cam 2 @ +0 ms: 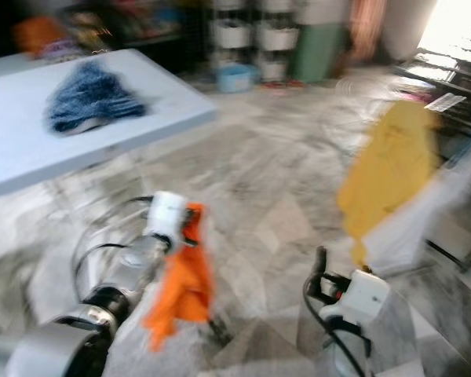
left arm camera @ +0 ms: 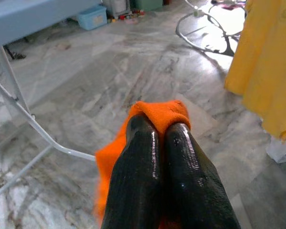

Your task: Hang hanger

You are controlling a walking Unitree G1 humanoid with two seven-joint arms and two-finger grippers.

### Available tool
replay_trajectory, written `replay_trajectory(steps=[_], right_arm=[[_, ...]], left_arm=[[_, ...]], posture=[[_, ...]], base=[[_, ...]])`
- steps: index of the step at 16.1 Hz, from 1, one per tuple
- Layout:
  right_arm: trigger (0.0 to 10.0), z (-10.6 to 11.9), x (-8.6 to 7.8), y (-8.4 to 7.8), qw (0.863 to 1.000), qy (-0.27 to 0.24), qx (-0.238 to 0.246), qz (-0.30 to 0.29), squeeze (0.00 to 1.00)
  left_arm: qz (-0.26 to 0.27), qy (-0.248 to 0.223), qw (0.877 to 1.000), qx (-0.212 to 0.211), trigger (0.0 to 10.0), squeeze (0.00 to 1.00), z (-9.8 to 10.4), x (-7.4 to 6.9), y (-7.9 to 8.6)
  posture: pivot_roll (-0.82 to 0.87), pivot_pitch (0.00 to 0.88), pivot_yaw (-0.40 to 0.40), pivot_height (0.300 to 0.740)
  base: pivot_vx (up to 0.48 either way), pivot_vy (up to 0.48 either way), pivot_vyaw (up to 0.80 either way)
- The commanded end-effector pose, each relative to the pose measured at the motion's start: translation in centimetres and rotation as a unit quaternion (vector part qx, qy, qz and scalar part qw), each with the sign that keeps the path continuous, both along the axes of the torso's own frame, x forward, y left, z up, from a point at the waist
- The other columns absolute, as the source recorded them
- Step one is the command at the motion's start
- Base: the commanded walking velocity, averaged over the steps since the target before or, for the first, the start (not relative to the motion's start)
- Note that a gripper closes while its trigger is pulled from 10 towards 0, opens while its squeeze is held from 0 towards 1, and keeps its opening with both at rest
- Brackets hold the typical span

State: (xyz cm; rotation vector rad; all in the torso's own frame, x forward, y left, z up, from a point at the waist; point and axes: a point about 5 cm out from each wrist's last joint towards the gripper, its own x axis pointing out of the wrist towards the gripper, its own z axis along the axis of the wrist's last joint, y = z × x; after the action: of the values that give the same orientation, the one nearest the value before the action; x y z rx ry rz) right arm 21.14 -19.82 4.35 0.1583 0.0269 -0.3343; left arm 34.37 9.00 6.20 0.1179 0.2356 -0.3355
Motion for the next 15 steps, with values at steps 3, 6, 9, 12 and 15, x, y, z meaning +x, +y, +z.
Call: replay_trajectory(steps=[3, 6, 9, 12, 15], right_arm=[[10.0, 0.0, -0.1, -0.7, 1.0, 0.004, -0.008, -0.008, 0.0], [10.0, -0.1, 0.2, -0.6, 1.0, 0.008, -0.01, -0.013, 0.0], [10.0, -0.2, 0.1, -0.6, 1.0, 0.012, -0.013, -0.015, 0.0], [10.0, -0.2, 0.0, -0.7, 1.0, 0.015, -0.016, -0.013, 0.0], [10.0, -0.2, 0.1, -0.7, 1.0, 0.015, -0.019, -0.015, 0.0]], left_arm=[[-0.02, -0.008, 1.0, -0.009, 10.0, 0.0, 0.7, 0.2, -1.3], [-0.051, 0.002, 0.999, -0.007, 10.0, 0.0, -0.2, -0.6, -1.7], [-0.08, 0.0, 0.996, -0.031, 10.0, 0.0, -0.5, -1.1, -1.8], [-0.087, -0.004, 0.995, -0.044, 10.0, 0.0, -0.2, -1.0, -1.9], [-0.108, -0.013, 0.993, -0.04, 10.0, 0.0, 0.3, -0.9, -2.2]], posture=[[0.01, 0.0, -0.015, 0.74], [0.02, 0.001, -0.017, 0.74], [0.02, 0.001, -0.02, 0.74], [0.02, 0.005, -0.025, 0.74], [0.01, 0.004, -0.022, 0.74]], base=[[0.0, 0.436, 0.0], [0.0, 0.0, 0.0], [0.0, 0.0, -0.53], [0.324, 0.0, -0.8], [0.371, 0.0, -0.8]])
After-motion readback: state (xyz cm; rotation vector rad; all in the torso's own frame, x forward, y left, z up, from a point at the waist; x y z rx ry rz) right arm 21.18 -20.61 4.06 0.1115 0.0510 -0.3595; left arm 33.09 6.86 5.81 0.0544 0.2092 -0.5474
